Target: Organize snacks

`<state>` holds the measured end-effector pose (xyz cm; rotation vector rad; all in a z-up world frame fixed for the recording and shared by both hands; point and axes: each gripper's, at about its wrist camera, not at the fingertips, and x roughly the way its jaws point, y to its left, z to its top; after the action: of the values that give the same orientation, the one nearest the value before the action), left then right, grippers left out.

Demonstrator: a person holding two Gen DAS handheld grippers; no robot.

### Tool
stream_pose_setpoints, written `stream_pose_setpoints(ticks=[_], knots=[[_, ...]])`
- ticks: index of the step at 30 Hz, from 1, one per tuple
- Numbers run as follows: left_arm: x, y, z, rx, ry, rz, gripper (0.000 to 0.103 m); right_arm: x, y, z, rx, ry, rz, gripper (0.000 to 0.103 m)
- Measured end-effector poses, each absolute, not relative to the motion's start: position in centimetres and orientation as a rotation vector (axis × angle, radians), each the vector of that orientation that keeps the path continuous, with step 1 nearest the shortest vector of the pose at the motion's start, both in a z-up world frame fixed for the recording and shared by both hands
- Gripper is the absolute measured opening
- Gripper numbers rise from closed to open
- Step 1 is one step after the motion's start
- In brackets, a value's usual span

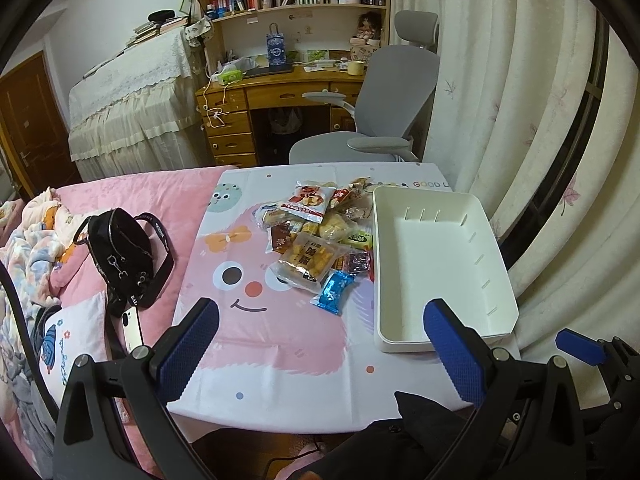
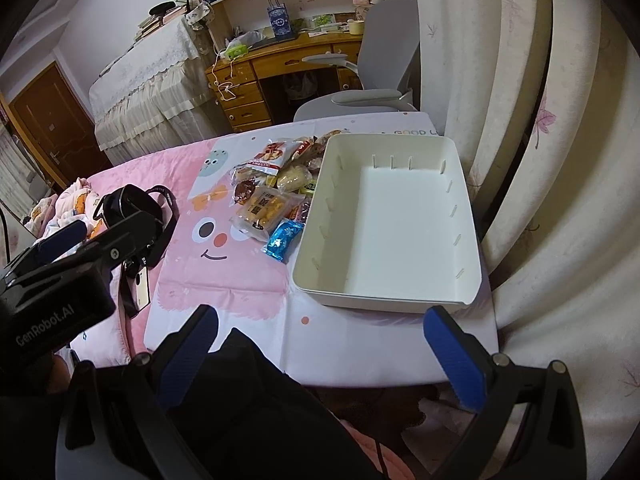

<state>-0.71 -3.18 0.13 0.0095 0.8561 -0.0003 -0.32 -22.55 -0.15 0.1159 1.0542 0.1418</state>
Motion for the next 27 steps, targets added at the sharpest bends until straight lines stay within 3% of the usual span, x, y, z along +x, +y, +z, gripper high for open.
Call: stream_pose_setpoints(ticks=[27], knots=[[-2.1, -1.1, -0.7, -0.05, 0.906, 0.071, 0.102, -0.2, -22.4, -1.1, 0.097, 1.102, 0.207, 0.103]])
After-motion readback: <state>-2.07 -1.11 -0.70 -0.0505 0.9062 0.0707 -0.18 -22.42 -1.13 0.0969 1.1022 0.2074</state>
